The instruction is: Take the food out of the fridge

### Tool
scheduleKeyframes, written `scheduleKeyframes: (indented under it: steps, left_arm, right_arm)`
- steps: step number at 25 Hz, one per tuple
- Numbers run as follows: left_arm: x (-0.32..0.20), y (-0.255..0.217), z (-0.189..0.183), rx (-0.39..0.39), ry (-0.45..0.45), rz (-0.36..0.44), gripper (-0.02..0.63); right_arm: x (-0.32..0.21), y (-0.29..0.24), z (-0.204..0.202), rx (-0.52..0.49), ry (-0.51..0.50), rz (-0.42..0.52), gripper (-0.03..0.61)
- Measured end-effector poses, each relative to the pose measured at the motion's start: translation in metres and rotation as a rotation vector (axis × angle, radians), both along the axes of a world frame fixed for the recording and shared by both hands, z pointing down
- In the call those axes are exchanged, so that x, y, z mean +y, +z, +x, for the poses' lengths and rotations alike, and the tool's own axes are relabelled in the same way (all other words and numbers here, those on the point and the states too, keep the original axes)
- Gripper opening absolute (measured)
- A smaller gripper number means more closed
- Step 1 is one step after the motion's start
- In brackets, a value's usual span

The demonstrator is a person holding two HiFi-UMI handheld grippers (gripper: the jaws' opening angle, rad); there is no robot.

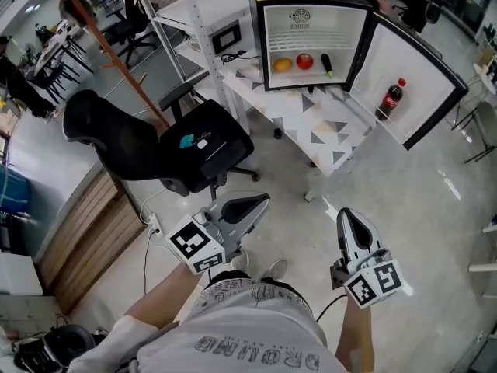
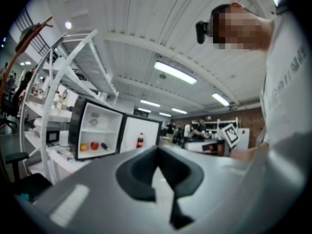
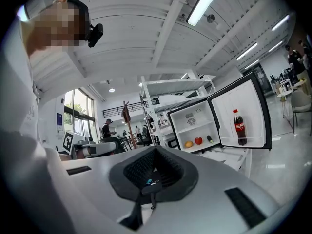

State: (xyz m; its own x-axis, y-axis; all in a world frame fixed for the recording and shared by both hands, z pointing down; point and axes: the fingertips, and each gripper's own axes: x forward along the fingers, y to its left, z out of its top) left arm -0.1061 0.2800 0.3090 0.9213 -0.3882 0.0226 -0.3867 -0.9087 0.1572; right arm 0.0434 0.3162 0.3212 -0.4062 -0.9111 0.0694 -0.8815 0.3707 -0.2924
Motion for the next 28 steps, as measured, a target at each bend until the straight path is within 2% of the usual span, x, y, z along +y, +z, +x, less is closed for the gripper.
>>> scheduleKeyframes:
  steps: [14,28]
  left_arm:
    - [-0.008,0.012,0.025,-0.012,-0.024,-0.013,0.006]
    - [-0.056,0.024,0.046,-0.001,-0.032,-0.013,0.006]
  right_arm:
    - [-0.01,0.012,0.031,-0.016,-0.008,-0.013,-0.009]
    - [-0.057,0.022,0.053,-0.002,-0.013,-0.017,-0.009]
